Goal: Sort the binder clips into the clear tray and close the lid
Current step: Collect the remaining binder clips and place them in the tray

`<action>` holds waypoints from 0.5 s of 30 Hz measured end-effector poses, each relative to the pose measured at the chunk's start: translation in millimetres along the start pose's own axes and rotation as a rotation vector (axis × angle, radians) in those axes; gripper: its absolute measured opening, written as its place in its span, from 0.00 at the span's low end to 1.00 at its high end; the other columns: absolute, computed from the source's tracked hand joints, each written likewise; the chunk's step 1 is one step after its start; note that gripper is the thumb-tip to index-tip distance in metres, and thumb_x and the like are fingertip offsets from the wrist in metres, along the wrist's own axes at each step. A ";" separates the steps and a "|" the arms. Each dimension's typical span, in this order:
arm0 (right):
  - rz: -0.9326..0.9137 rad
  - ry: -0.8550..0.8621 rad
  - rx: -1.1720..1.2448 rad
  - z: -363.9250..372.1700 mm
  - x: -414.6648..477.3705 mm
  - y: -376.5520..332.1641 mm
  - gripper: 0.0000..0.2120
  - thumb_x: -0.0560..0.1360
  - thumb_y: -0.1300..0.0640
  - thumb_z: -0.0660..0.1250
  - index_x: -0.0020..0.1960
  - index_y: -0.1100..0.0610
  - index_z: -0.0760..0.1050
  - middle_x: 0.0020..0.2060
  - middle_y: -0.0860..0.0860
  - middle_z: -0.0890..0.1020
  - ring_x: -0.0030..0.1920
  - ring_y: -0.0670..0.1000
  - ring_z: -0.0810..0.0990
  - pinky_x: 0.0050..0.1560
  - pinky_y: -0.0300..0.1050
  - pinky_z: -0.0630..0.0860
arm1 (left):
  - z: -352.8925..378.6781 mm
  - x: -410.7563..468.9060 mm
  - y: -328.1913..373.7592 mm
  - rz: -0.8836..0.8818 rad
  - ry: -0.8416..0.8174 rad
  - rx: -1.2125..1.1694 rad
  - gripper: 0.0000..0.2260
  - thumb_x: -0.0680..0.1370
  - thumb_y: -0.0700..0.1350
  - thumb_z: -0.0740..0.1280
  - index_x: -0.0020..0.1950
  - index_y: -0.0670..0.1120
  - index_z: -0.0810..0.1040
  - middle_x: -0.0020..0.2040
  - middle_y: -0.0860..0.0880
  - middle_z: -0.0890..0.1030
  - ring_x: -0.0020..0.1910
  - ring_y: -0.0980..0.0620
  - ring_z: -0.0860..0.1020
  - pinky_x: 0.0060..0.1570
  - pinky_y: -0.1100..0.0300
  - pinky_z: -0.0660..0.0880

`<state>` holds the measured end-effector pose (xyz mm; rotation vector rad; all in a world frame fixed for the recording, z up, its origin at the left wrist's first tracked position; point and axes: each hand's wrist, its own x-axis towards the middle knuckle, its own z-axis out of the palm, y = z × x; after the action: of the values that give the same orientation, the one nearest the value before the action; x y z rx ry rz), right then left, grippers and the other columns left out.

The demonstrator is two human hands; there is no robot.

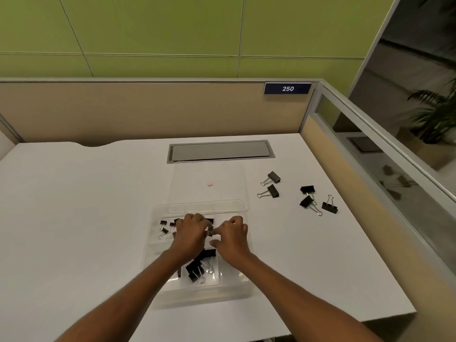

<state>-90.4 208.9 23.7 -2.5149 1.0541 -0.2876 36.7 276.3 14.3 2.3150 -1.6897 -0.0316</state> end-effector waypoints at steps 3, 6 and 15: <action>0.036 0.050 0.046 -7.7 4.4 14.1 0.15 0.71 0.51 0.71 0.57 0.49 0.80 0.52 0.48 0.81 0.60 0.52 0.66 0.56 0.46 0.62 | 3.7 15.3 9.9 0.012 0.008 -0.011 0.11 0.75 0.41 0.66 0.57 0.47 0.78 0.57 0.46 0.78 0.56 0.41 0.73 0.50 0.47 0.66; 0.064 0.092 0.069 -15.5 7.1 31.3 0.15 0.71 0.51 0.72 0.57 0.51 0.80 0.52 0.47 0.81 0.61 0.51 0.65 0.57 0.45 0.62 | 7.4 32.3 23.8 0.031 0.006 -0.028 0.12 0.74 0.40 0.69 0.56 0.46 0.78 0.56 0.45 0.79 0.56 0.40 0.74 0.49 0.46 0.67; 0.186 0.186 0.115 -46.3 20.3 84.3 0.14 0.71 0.52 0.73 0.57 0.52 0.80 0.53 0.48 0.81 0.63 0.50 0.66 0.60 0.43 0.64 | 18.7 85.6 70.0 0.123 -0.006 -0.096 0.14 0.76 0.46 0.67 0.60 0.43 0.75 0.60 0.44 0.77 0.59 0.42 0.73 0.54 0.48 0.68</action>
<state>-145.4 127.7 29.5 -2.3030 1.2948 -0.5197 -4.6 172.5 24.8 2.1403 -1.7898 -0.0934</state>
